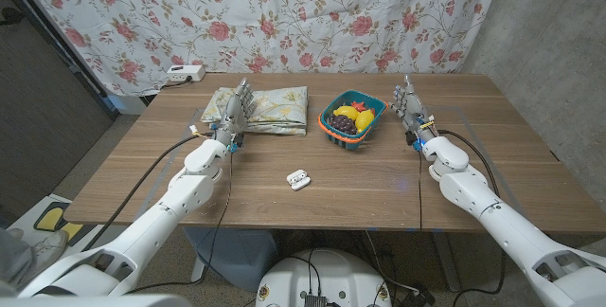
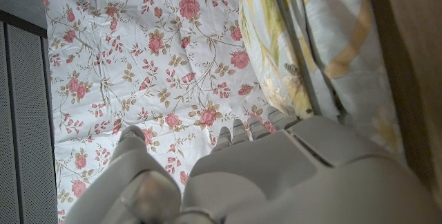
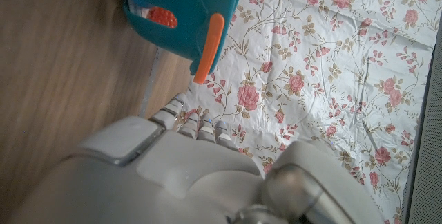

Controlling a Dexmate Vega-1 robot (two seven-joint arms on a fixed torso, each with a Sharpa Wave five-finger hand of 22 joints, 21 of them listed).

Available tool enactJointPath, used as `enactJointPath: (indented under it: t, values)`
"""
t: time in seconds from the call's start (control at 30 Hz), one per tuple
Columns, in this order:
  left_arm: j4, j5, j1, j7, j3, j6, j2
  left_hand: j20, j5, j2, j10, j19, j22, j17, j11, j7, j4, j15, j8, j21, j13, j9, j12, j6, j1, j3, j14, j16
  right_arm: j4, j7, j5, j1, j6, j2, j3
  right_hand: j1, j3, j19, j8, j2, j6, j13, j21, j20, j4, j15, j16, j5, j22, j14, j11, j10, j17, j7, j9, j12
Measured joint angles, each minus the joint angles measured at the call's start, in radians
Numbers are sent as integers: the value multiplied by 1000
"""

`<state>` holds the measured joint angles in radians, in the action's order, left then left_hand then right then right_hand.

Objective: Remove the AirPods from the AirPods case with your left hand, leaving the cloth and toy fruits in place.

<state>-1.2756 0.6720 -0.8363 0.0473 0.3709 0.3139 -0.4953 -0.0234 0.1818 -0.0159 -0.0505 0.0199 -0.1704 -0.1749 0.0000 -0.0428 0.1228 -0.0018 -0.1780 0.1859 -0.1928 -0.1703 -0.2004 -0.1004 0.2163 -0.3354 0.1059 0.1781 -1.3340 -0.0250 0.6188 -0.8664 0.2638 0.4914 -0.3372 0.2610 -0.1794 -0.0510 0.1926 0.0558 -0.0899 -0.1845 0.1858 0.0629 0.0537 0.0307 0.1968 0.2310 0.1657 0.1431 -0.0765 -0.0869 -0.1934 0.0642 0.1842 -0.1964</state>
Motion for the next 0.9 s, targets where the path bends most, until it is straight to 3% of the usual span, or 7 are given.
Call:
enactJointPath:
  t: [0.57,0.9]
  values:
    - [21,36,11,32,15,38,1,-5,0,0,13,-13,0,0,-2,0,0,-4,-8,7,2,0,-11,22,0,0,-4,0,-33,-37,-97,-39,-43,-85,96,4,0,0,0,4,0,0,0,0,0,0,0,0,0,0,0,0,3,0,0,-4]
    - [42,48,22,70,26,71,9,-5,0,0,24,-13,0,0,-2,-5,0,-8,-15,7,2,0,-14,38,0,0,-8,0,-52,-37,-132,-50,-51,-107,122,9,0,0,4,9,4,0,0,0,0,-6,0,0,0,-6,6,6,3,-4,0,-4]
